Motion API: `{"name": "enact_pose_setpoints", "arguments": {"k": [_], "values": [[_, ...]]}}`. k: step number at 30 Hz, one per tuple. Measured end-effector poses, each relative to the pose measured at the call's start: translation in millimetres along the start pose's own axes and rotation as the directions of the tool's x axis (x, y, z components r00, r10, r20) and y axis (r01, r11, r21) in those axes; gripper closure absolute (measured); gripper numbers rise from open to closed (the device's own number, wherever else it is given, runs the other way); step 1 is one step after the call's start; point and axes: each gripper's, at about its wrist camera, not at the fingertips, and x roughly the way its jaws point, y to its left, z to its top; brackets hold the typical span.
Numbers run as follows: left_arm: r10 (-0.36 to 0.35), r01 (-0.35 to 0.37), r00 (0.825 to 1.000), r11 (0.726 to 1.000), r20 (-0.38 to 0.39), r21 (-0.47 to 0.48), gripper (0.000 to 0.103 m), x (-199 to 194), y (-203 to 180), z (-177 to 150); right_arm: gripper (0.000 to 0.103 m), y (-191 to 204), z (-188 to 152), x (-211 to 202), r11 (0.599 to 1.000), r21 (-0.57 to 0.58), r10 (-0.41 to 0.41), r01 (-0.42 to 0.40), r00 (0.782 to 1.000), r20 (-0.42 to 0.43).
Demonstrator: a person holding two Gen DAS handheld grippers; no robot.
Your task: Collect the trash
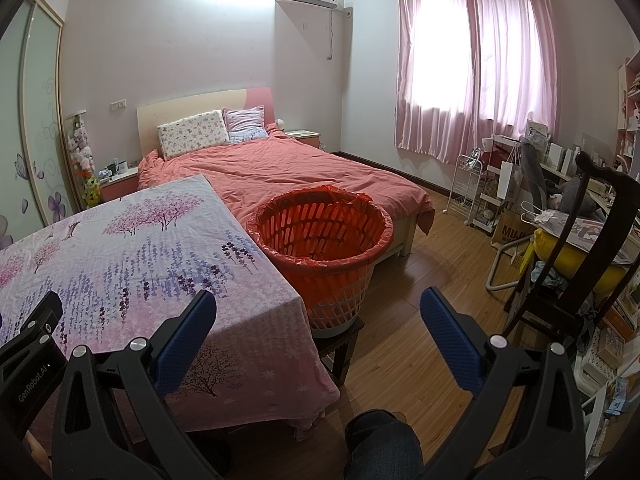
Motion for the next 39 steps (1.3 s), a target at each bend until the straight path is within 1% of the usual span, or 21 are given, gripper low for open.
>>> {"name": "enact_pose_setpoints", "arguments": {"k": [29,39], "values": [[0.000,0.000,1.000,1.000,-0.002,0.001,0.004,-0.9,0.0,0.0,0.002,0.4,0.1,0.0,1.000,0.000,0.000,0.000,1.000,0.000],[0.009,-0.009,1.000,1.000,-0.002,-0.004,0.004,-3.1,2.2,-0.7,0.002,0.6,0.0,0.0,1.000,0.000,0.000,0.000,1.000,-0.001]]}}
